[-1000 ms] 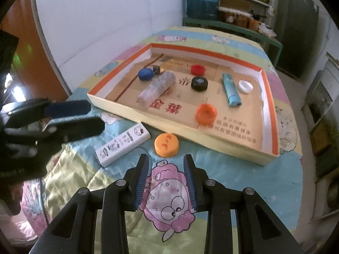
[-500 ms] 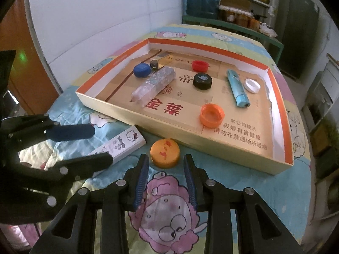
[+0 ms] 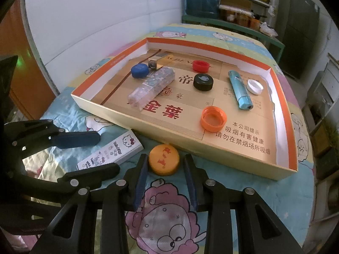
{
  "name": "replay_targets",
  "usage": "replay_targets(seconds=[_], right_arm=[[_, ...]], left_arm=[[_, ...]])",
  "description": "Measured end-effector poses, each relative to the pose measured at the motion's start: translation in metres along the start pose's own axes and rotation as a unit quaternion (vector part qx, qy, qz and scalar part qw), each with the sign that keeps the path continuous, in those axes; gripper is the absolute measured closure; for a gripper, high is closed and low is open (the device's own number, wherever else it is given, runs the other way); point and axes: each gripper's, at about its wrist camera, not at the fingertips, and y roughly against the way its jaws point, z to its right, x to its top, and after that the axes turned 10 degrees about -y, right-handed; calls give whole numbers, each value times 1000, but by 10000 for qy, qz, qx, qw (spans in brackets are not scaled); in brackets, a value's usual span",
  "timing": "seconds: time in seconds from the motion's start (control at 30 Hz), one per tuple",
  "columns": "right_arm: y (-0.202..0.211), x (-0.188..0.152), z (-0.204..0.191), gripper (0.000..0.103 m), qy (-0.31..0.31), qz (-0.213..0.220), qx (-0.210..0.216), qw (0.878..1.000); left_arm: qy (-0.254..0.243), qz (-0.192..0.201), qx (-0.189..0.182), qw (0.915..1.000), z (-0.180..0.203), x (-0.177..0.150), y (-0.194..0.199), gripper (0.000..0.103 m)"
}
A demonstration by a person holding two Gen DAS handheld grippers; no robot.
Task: Organize rigid objects
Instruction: 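Grasp the orange cap with the right tool while the left tool grasps the Hello Kitty box, then lift and carry the orange cap and Hello Kitty box over the tray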
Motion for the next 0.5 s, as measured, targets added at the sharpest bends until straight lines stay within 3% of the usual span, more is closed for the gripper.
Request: replay_targets(seconds=[0.17, 0.23, 0.5], right_arm=[[0, -2, 0, 73, -31, 44, -24, 10000], [2, -3, 1, 73, -81, 51, 25, 10000], [13, -10, 2, 73, -151, 120, 109, 9998]], left_arm=[[-68, 21, 95, 9999, 3, -1, 0, 62], [-79, 70, 30, 9999, 4, -2, 1, 74], [33, 173, -19, 9998, 3, -5, 4, 77]])
